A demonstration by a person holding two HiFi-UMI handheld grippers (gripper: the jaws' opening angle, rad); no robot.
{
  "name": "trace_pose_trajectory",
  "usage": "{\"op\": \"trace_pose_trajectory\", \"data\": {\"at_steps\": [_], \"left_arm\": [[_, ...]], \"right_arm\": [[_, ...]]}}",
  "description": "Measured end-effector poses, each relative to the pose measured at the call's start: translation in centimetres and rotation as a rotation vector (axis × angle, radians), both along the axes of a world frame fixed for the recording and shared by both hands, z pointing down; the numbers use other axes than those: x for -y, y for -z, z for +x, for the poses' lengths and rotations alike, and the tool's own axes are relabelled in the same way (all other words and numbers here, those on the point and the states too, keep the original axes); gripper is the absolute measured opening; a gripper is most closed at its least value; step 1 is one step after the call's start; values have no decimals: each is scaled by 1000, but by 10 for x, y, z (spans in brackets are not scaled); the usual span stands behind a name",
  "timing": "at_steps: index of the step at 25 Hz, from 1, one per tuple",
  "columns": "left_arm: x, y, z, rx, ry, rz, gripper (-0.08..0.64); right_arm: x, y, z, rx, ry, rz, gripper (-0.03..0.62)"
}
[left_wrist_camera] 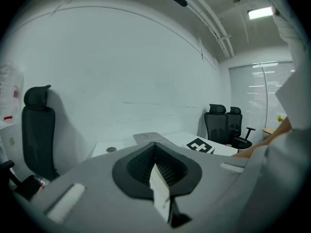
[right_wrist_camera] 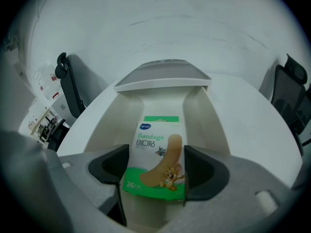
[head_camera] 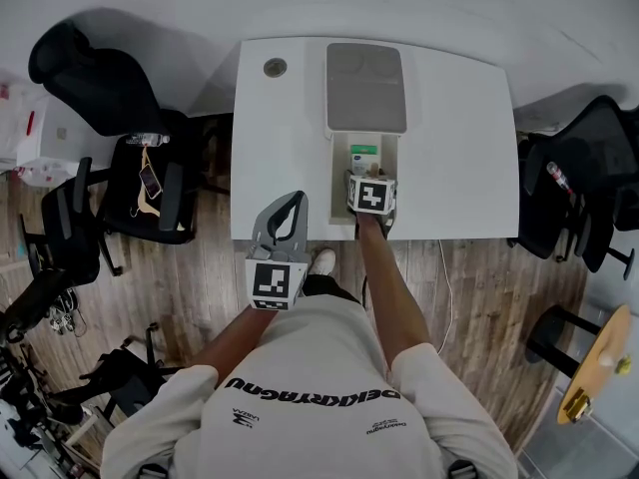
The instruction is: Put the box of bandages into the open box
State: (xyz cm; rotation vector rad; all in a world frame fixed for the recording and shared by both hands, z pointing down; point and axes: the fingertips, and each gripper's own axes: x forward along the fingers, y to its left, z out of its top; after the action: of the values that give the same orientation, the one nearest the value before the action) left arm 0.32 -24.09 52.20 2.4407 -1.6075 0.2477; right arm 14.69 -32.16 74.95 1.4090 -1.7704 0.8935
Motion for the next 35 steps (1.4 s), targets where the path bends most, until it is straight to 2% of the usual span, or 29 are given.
{"op": "trace_pose_trajectory", "data": {"at_steps": [20, 26, 35], "left_arm": [[-1, -1, -4, -5, 4, -7, 0], [-2, -1, -4, -2, 3, -8, 2], [-3, 0, -5, -6, 1, -5, 2]], "right_arm": [[1, -1, 0, -32, -8, -27, 351], [2, -1, -3, -10, 3, -22, 387], [-1, 0, -1, -23, -16, -3, 394]]}}
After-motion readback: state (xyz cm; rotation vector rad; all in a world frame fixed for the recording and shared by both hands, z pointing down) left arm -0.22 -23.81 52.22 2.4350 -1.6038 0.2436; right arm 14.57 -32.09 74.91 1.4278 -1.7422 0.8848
